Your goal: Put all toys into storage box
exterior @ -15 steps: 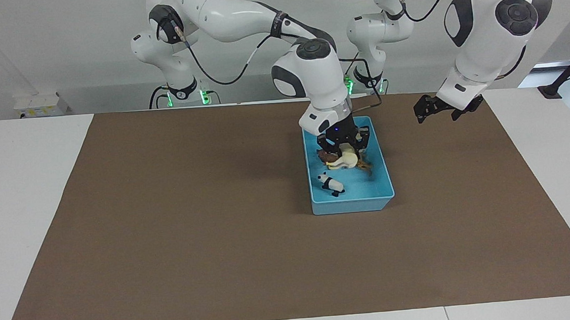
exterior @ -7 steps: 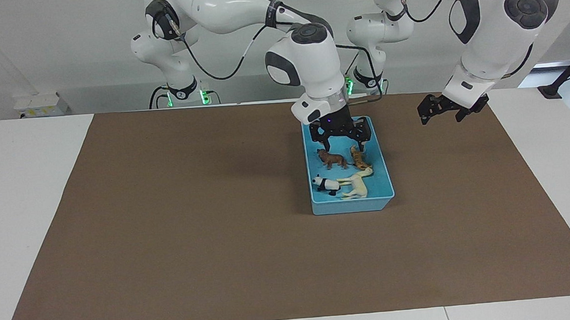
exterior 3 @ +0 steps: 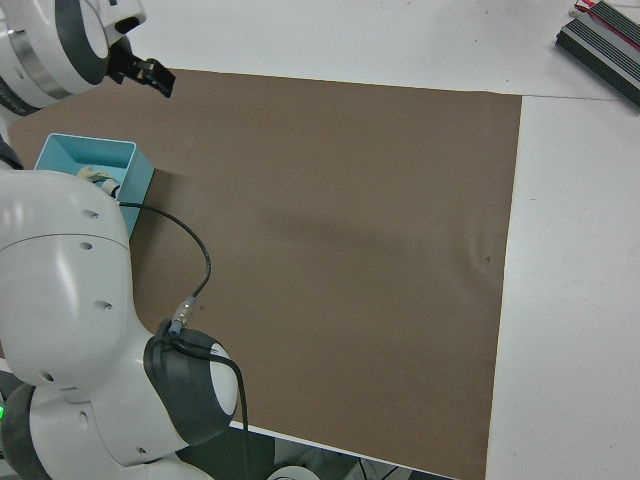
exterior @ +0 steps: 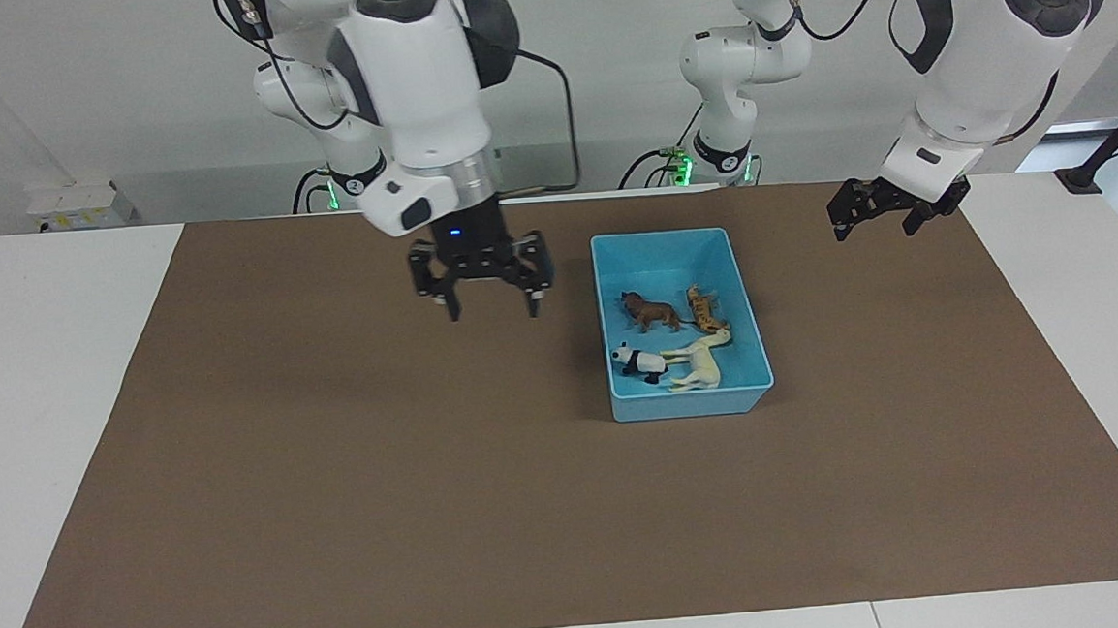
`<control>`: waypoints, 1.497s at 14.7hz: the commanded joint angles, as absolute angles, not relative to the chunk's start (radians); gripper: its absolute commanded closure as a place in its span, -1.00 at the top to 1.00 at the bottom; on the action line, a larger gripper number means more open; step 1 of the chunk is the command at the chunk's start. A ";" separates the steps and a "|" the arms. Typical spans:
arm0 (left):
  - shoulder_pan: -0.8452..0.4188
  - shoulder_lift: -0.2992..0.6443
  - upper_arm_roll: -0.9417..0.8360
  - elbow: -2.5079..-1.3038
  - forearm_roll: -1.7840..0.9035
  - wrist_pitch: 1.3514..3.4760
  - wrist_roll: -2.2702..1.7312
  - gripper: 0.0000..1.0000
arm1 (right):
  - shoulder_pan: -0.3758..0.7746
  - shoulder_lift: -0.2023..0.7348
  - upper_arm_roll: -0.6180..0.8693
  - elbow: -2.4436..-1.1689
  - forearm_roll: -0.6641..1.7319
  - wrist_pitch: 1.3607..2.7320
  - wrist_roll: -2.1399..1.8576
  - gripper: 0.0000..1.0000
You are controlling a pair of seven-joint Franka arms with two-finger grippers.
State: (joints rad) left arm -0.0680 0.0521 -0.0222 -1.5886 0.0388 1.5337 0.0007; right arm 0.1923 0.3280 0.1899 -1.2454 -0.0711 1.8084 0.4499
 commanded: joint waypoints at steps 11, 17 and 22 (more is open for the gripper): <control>-0.063 0.014 -0.018 -1.623 0.028 1.542 0.012 1.00 | 0.058 -0.011 -0.033 -1.442 -0.057 1.425 -0.057 1.00; -0.063 0.014 -0.018 -1.623 0.028 1.542 0.012 1.00 | 0.046 -0.078 -0.100 -1.558 -0.005 1.431 -0.103 1.00; -0.063 0.014 -0.018 -1.623 0.028 1.542 0.012 1.00 | 0.041 -0.068 -0.101 -1.532 -0.002 1.425 -0.100 1.00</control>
State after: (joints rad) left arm -0.0689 0.0413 -0.0203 -1.5931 0.0388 1.5335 0.0023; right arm 0.0517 -0.0468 -0.1041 -1.5191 -0.0216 1.4174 -0.0818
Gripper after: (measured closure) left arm 0.000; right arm 0.000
